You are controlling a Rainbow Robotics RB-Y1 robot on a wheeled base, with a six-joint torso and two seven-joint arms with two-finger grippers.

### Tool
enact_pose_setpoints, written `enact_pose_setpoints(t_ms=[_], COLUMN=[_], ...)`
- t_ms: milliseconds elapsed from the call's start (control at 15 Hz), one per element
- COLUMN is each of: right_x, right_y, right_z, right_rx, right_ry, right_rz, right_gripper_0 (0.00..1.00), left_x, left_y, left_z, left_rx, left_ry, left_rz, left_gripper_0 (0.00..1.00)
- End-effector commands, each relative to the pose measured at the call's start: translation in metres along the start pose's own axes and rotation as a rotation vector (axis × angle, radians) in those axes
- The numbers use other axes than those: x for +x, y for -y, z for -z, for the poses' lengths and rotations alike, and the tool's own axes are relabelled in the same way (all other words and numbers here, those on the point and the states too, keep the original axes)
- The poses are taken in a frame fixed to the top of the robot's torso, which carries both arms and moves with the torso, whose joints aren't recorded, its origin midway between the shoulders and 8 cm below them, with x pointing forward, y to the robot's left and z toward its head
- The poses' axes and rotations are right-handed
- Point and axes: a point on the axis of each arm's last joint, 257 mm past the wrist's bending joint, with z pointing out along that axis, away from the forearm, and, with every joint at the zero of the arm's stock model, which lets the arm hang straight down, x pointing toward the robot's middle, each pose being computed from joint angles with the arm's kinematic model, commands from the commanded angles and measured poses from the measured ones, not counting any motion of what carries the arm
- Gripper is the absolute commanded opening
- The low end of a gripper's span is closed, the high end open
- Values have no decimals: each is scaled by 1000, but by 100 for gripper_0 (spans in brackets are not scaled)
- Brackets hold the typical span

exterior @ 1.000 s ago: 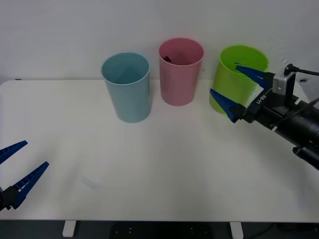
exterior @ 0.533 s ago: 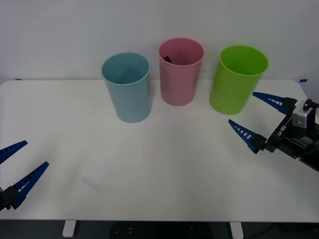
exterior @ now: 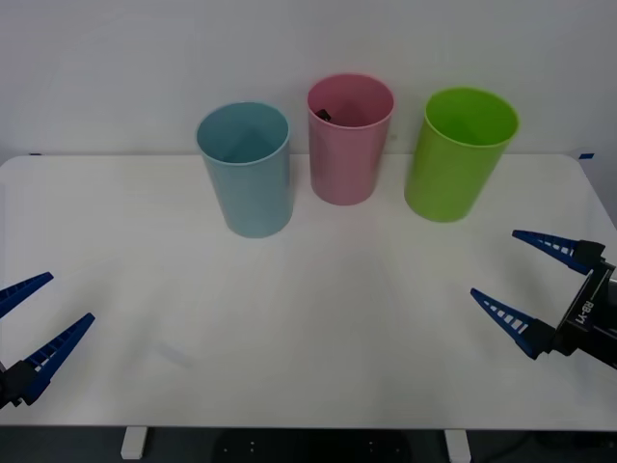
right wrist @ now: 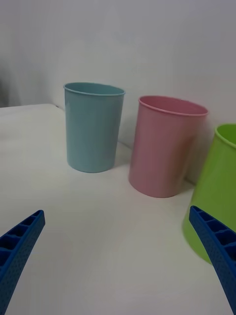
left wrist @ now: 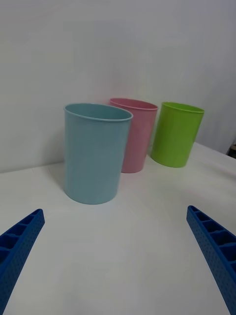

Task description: Grasp the object on the table and drop it into the matching bin: aluminum can to the light blue bin, PET bottle to the pink bin.

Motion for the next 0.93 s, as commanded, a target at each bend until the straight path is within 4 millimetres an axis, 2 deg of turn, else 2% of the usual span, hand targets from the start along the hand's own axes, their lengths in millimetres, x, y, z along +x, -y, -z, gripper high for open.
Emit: enact_pose_setpoints(t_ms=[67, 333, 667, 933], right_x=[10, 17, 24, 24], right_y=[-9, -16, -26, -26], right_z=[11, 23, 27, 27], right_rx=[-3, -2, -14, -14], right_ry=[-14, -25, -39, -39], right_rz=[-35, -67, -90, -90], right_gripper_0=[100, 100, 100, 100], left_x=[0, 0, 0, 0], left_y=[0, 0, 0, 0], left_z=[0, 0, 0, 0], left_rx=[0, 0, 0, 0], left_ry=[0, 0, 0, 0], left_rz=[0, 0, 0, 0], left_gripper_0=[100, 100, 100, 100])
